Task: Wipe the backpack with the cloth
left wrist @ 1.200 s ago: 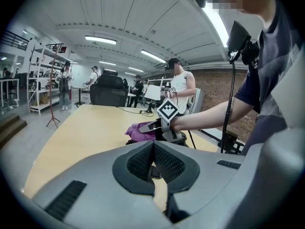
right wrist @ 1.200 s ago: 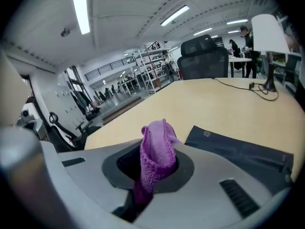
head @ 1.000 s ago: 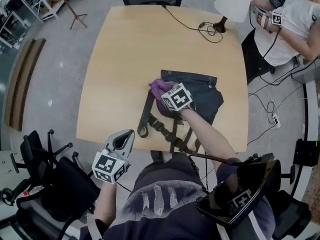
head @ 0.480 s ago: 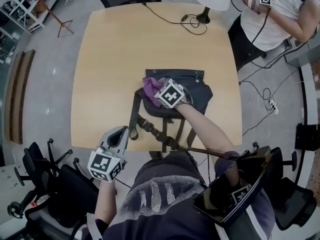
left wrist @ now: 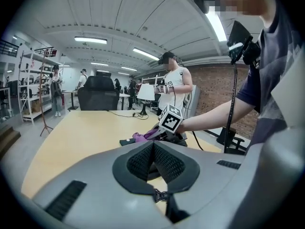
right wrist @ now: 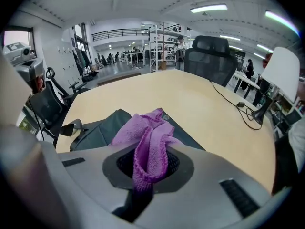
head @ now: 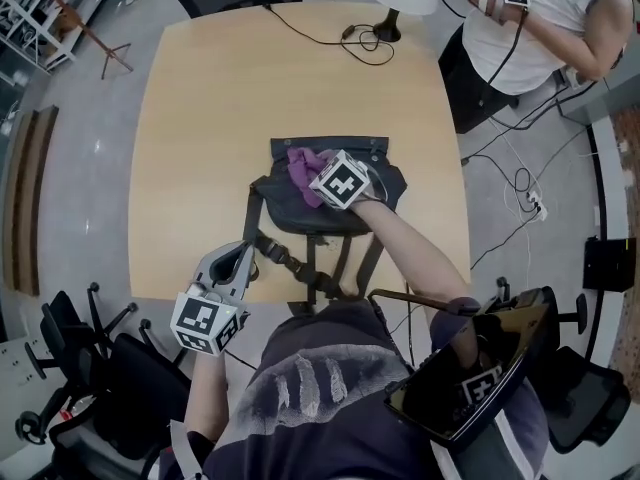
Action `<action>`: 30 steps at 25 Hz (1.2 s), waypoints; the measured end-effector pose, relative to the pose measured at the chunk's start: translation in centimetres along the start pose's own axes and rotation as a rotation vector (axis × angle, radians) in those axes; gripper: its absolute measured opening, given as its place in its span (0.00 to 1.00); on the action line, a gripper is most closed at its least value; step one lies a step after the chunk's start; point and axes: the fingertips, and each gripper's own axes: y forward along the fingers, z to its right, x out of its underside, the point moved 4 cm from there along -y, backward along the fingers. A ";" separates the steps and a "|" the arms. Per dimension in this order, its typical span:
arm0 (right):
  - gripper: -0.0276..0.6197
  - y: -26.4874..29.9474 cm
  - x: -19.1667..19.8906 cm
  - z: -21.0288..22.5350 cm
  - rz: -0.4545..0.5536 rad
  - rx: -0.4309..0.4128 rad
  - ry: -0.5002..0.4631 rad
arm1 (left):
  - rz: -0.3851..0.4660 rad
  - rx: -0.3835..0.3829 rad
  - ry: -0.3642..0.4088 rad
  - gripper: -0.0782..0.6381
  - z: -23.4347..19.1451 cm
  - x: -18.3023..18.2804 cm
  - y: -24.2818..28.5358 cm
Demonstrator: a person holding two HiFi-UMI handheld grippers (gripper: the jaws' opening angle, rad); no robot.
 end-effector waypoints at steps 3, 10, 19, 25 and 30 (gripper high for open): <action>0.09 -1.0 2.0 1.7 -0.036 0.041 0.009 | 0.013 0.018 0.026 0.12 0.7 -0.8 0.9; 0.09 -2.9 5.0 4.6 -0.078 0.085 0.038 | 0.010 0.082 0.033 0.12 2.5 -1.6 3.4; 0.09 -6.0 9.7 11.6 -0.152 0.152 0.122 | 0.033 0.162 0.091 0.12 5.8 -5.4 7.8; 0.09 -8.5 12.2 16.7 -0.233 0.222 0.120 | -0.001 0.191 0.154 0.12 7.1 -7.5 10.0; 0.09 -11.4 12.2 20.4 -0.184 0.307 0.117 | -0.013 0.185 0.163 0.12 8.0 -8.7 11.7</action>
